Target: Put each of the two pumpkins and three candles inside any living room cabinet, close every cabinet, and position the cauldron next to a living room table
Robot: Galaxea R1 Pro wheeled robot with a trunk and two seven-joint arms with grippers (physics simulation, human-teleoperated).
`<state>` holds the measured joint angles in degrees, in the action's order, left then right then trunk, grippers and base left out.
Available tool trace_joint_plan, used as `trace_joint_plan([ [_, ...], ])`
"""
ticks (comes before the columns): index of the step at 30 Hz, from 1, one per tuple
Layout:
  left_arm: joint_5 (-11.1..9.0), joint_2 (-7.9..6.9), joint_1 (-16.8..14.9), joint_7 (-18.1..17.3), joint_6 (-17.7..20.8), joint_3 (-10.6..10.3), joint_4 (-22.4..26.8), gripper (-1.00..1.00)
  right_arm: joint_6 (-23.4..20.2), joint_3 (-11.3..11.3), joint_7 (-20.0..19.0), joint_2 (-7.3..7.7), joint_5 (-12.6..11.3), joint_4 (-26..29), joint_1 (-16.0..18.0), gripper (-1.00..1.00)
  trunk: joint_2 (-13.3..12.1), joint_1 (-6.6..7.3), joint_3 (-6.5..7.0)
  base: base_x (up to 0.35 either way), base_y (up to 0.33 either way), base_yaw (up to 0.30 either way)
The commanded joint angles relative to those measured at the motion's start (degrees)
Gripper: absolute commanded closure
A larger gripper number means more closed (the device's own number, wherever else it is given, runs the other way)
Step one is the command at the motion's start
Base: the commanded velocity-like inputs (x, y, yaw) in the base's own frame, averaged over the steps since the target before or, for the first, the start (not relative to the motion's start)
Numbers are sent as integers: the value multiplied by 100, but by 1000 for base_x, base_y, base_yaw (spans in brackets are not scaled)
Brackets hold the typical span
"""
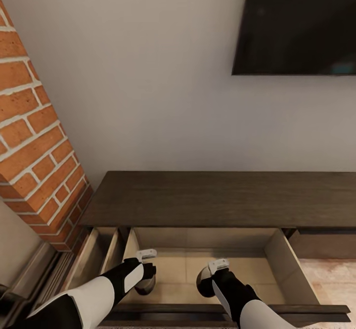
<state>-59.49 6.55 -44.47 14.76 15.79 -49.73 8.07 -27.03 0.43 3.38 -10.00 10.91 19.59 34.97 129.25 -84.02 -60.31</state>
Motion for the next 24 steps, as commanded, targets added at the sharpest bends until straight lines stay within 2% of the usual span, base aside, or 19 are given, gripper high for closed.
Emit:
trace_joint_plan([
  [1, 7, 2, 0, 7, -1, -2, -2, 100, -13, 1, 6, 0, -1, 1, 2, 100, 0, 0, -9, 0, 0, 0],
  [3, 7, 7, 0, 8, -4, -2, -5, 100, -74, 1, 19, 0, -1, 4, 13, 100, 0, 0, -27, 0, 0, 0],
  [7, 7, 12, 0, 10, -5, -2, 3, 100, -540, -5, 60, 0, -47, 10, 211, 100, 0, 0, -64, 0, 0, 0],
  [9, 7, 13, 0, 11, -6, -6, 12, 100, -649, -4, 216, 0, -210, 12, 246, 100, 0, 0, -82, 0, 0, 0],
  [12, 2, 23, 0, 23, -6, -10, 37, 100, -677, -3, 1043, 0, -608, 24, 318, 100, 0, 0, -110, 0, 0, 0],
  [13, 4, 26, 0, 25, -6, -10, 40, 100, -678, -3, 1206, 0, -743, 23, 354, 100, 0, 0, -119, 0, 0, 0],
  [14, 6, 27, 0, 54, -6, -7, 43, 100, -683, -1, 1349, 0, -931, 21, 387, 100, 0, 0, -129, 0, 0, 0],
  [16, 1, 29, 0, 263, -6, -4, 49, 100, -684, 0, 1446, 0, -1097, 19, 411, 100, 0, 0, -147, 0, 0, 0],
  [19, -1, 30, 0, 537, -6, 1, 109, 100, -667, -1, 1477, 0, -1163, 2, 420, 100, 0, 0, -175, 0, 0, 0],
  [24, 0, 30, 0, 609, -14, 1, 146, 100, -631, -6, 1474, 0, -1186, -15, 422, 100, 0, 0, -221, 0, 0, 0],
])
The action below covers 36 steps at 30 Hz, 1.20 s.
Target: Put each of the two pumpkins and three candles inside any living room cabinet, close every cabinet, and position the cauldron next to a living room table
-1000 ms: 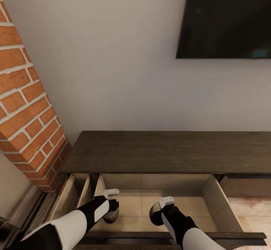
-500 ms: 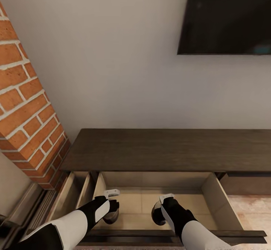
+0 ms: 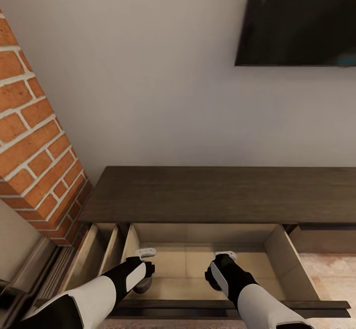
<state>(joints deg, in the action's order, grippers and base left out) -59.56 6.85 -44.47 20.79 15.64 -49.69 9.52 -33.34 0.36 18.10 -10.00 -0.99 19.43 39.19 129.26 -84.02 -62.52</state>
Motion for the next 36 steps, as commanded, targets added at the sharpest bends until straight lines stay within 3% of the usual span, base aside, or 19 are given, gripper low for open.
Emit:
trace_joint_plan([
  [1, 9, 1, 0, 4, 1, -4, 0, 100, 1, 0, 1, 0, 3, 0, 0, 100, 0, 0, -9, 0, 0, 0],
  [15, 7, 2, -1, 19, -2, 3, 199, 100, 128, 0, -8, 0, -23, -44, 0, 100, 0, 0, -139, 0, 0, 0],
  [36, 8, 0, 9, 9, -58, -5, -43, 100, 134, 0, -25, 0, -16, -1, 0, 100, 0, 0, -333, 0, 0, 0],
])
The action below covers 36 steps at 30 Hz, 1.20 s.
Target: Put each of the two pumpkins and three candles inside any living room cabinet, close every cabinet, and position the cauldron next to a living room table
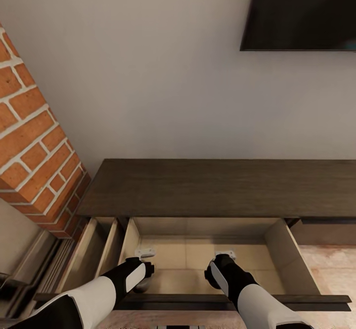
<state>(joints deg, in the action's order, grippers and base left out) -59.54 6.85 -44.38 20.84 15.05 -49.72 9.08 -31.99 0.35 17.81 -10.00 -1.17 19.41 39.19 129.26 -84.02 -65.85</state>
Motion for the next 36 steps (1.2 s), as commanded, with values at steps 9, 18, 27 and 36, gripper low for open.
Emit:
trace_joint_plan([
  [9, 4, 2, 0, -8, -10, -2, 19, 100, 4, 0, -14, 0, -5, 18, 1, 100, 0, 0, -83, 0, 0, 0],
  [18, 4, 1, 0, -18, -11, -2, 33, 100, 276, 0, -834, 0, -6, -63, 1, 100, 0, 0, -167, 0, 0, 0],
  [27, 4, 1, 0, -18, -11, -2, 50, 100, 290, 0, -849, 0, -6, -78, -1, 100, 0, 0, -250, 0, 0, 0],
  [36, -4, -15, 0, -27, -26, 0, 80, 100, 298, 0, -849, 0, 4, -45, -7, 100, 0, 0, -322, 0, 0, 11],
])
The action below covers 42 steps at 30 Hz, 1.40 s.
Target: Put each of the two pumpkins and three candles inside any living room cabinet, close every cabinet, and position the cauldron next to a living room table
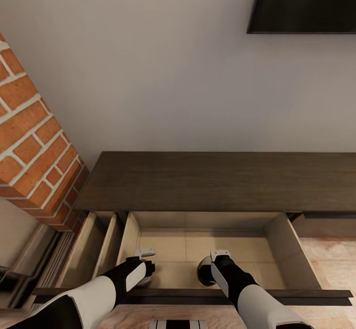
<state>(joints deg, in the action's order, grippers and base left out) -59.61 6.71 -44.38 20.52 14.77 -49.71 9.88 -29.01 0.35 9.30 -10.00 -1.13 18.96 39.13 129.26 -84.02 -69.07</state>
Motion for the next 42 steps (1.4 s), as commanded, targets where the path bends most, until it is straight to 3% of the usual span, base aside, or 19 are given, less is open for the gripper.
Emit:
trace_joint_plan([
  [1, 3, -1, 0, 2, 1, -2, 2, 100, 0, 0, 2, 2, -1, 7, -1, 100, 0, 0, -2, 0, 0, 13],
  [8, 3, -3, -3, -3, 0, 0, 6, 100, 1, -1, -22, 17, 5, 21, -9, 100, 0, 0, -4, 0, 0, 2],
  [14, -12, -35, 23, -49, -76, 29, 206, 100, 194, 0, -32, 22, -8, -74, -2, 100, 0, 0, -4, 0, 0, 0],
  [18, -15, -132, 26, -24, -55, 32, 333, 100, 321, 6, -33, 24, -10, -60, -42, 100, 0, 0, -4, 0, 0, 0],
  [26, -15, -143, 26, -21, -53, 32, 601, 100, 574, 8, -33, 24, -10, -59, -45, 100, 0, 0, -4, 0, 0, 0],
  [42, -15, -145, 34, -26, -53, 13, 823, 100, 553, 9, -33, 19, -19, -68, -45, 100, 0, 0, -4, 0, 0, 0],
])
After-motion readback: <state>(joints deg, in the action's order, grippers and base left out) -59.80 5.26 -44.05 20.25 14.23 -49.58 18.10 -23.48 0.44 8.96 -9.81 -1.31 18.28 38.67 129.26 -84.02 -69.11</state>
